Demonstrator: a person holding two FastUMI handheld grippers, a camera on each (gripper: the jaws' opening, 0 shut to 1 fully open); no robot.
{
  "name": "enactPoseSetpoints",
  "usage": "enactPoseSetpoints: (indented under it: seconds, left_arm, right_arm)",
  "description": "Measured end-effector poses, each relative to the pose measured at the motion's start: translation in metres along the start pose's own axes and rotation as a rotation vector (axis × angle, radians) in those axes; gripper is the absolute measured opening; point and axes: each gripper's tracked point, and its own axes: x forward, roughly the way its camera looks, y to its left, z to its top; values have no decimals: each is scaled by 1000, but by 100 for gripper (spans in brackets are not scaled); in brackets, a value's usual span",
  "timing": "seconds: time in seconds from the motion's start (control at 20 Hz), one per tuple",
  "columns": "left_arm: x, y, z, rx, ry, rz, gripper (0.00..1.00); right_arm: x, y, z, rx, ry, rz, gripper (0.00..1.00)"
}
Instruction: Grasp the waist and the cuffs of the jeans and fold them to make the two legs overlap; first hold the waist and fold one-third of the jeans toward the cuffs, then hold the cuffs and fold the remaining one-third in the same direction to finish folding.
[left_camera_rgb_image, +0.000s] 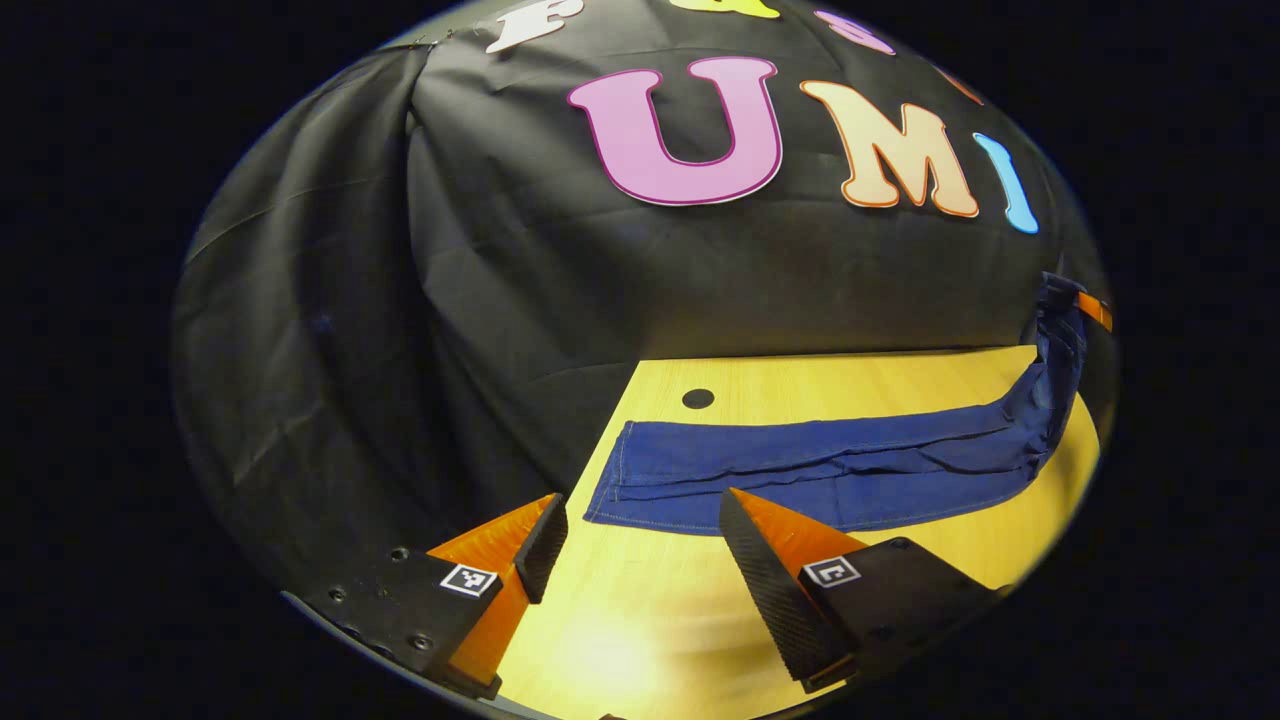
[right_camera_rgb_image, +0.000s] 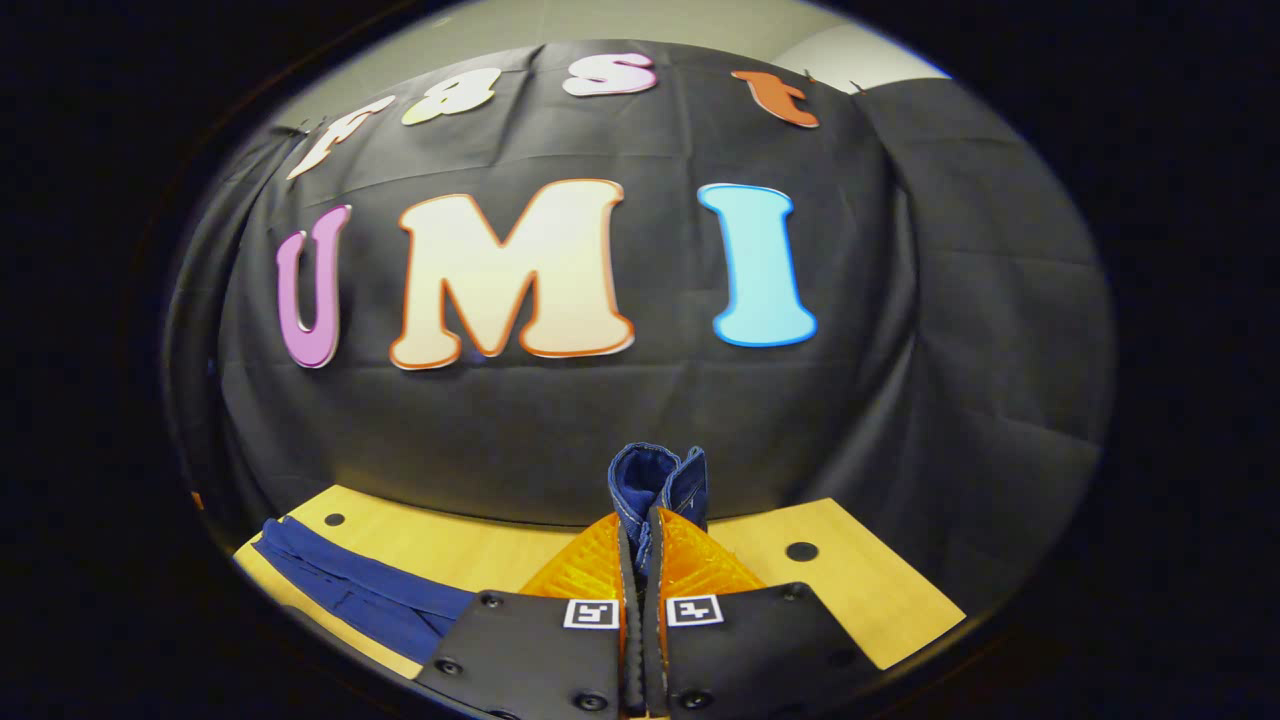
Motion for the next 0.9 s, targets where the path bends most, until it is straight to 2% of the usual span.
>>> enactPoseSetpoints:
  seconds: [0.15,0.35,0.5,0.65,0.75,0.85,0.9]
  left_arm:
    - [28,10,4,20,5,-48,95]
    - [62,23,6,61,18,-94,95]
    - [84,27,4,83,28,-125,95]
    - [103,29,-1,96,39,-145,95]
    - [112,28,-7,91,57,-163,95]
    - [124,28,-18,93,81,-178,95]
    - [130,28,-24,91,99,-185,95]
  right_arm:
    - [-19,15,1,-39,-22,48,3]
    - [-16,25,-12,-116,-1,137,3]
    - [-31,39,-31,-153,75,209,3]
    - [-47,36,-43,-231,163,259,3]
    - [-43,38,-54,-295,210,281,3]
    - [-38,38,-70,-336,267,311,5]
    - [-39,41,-83,-345,311,338,12]
